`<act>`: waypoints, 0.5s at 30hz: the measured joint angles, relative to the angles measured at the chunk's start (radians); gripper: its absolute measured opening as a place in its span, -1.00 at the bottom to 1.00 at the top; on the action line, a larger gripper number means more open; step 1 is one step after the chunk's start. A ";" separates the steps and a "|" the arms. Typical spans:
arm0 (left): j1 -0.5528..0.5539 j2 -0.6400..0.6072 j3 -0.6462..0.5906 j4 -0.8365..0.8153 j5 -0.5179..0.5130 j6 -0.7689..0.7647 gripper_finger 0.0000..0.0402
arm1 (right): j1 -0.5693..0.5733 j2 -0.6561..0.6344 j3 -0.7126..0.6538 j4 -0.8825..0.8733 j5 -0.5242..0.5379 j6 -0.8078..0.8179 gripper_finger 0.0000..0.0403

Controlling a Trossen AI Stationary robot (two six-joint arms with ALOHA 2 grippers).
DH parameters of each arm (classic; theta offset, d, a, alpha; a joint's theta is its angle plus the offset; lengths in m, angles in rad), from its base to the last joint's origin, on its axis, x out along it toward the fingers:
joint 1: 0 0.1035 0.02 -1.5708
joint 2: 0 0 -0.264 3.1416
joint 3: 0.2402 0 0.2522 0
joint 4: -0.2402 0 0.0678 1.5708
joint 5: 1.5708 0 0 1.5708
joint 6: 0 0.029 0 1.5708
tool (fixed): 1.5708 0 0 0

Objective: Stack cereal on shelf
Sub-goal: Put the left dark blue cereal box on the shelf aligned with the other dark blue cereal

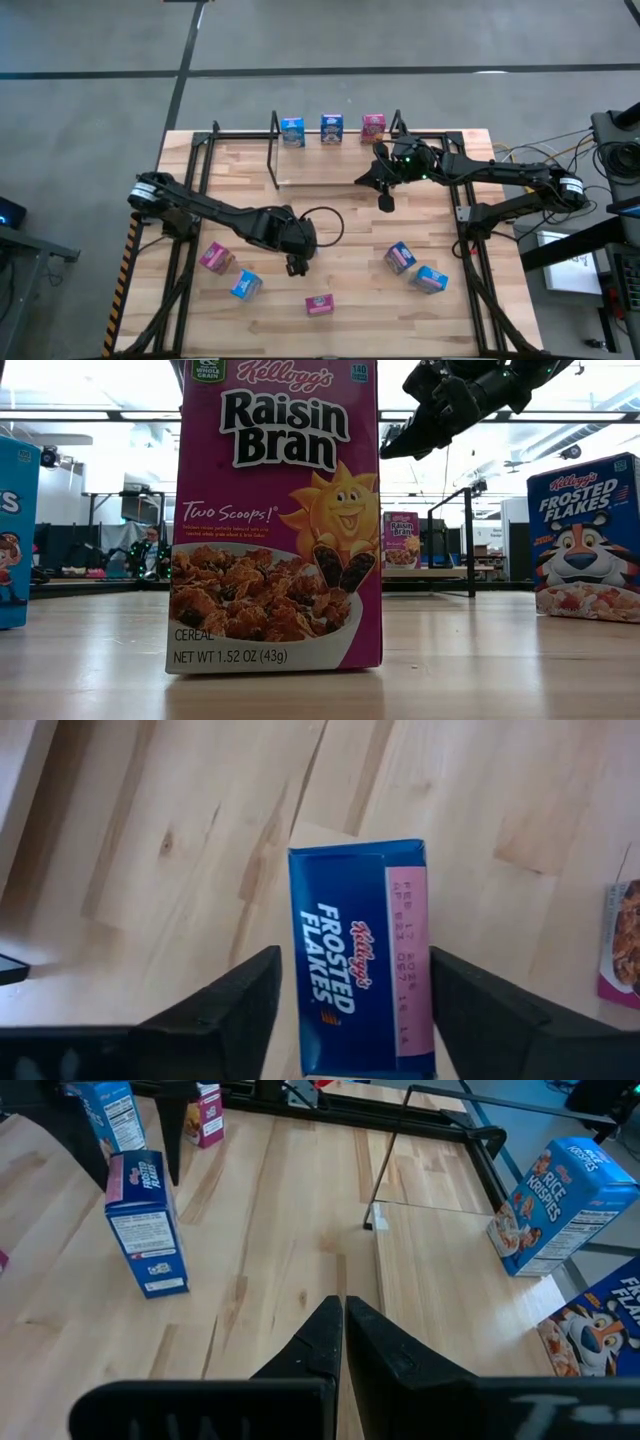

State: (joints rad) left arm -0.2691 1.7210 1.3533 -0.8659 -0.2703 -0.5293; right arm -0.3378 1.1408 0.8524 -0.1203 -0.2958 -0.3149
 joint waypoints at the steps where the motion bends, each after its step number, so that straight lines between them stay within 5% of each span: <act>1: 0.000 0.000 0.000 -0.001 0.000 0.000 0.04 | 0.000 0.000 0.000 0.000 0.000 0.000 -0.96; 15: 0.010 0.000 0.062 -0.020 0.001 0.150 -0.17 | 0.000 -0.009 0.000 -0.021 0.000 0.008 -0.96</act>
State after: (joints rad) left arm -0.2591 1.7214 1.4157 -0.8855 -0.2694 -0.3793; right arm -0.3382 1.1319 0.8524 -0.1410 -0.2955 -0.3073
